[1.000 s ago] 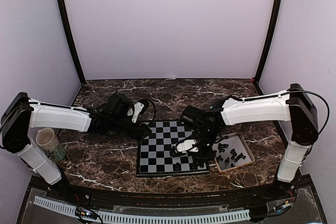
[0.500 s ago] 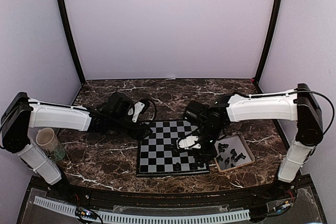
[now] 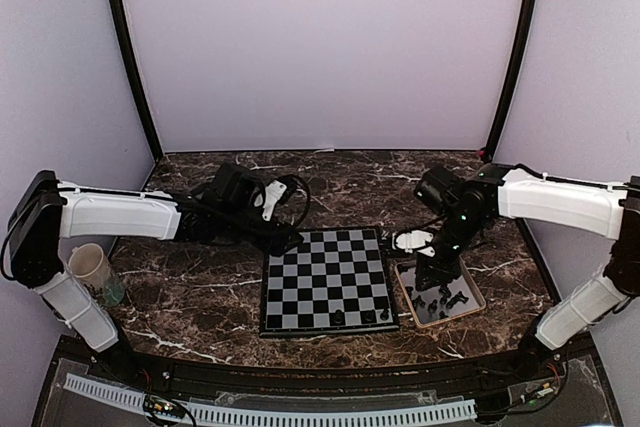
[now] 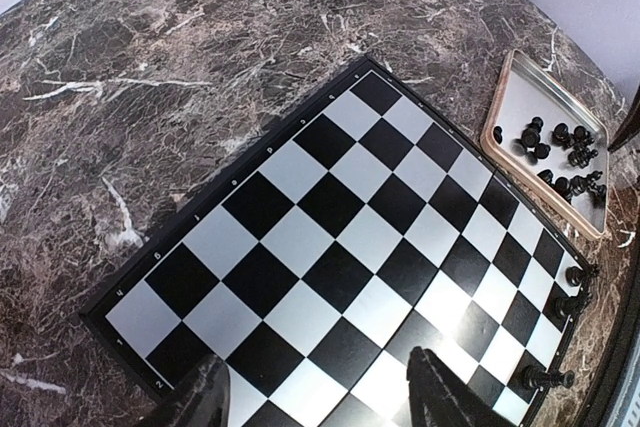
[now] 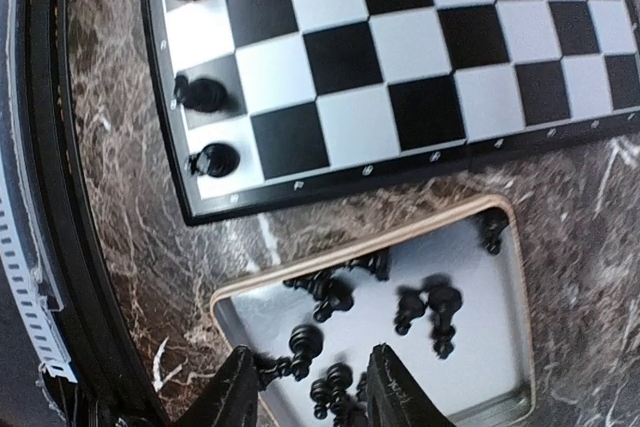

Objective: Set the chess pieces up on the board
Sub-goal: Place the bishop on c8.

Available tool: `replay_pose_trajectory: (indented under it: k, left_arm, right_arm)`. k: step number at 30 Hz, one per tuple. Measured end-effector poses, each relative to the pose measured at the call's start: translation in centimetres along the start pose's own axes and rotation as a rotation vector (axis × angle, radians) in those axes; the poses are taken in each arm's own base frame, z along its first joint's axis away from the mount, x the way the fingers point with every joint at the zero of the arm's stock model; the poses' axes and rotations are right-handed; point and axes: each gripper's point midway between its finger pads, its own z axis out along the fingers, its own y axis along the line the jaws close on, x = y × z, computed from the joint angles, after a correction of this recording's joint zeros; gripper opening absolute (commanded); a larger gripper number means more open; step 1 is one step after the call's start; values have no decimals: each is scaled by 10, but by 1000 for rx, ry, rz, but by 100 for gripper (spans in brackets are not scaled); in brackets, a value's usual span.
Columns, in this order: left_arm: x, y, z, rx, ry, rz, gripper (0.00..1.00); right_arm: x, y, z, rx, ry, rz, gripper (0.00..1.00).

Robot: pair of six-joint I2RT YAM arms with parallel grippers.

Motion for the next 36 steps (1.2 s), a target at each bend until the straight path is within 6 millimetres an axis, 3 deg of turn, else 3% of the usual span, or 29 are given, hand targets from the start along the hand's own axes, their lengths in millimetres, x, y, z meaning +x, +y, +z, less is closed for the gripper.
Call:
replay_pose_trajectory:
  k: [5, 10, 20, 27, 36]
  left_arm:
    - [4, -1, 6, 11, 17, -1, 63]
    - [11, -3, 11, 19, 38, -3, 63]
    - [14, -2, 14, 18, 47, -5, 63]
    - [13, -2, 14, 18, 45, -6, 63]
    - [16, -2, 18, 21, 51, -11, 63]
  right_arm:
    - [40, 14, 15, -7, 90, 23, 40]
    - [58, 15, 24, 3, 148, 26, 39]
    - [61, 5, 36, 27, 178, 14, 28]
    - [66, 4, 43, 28, 198, 16, 9]
    - [62, 1, 38, 39, 194, 14, 4]
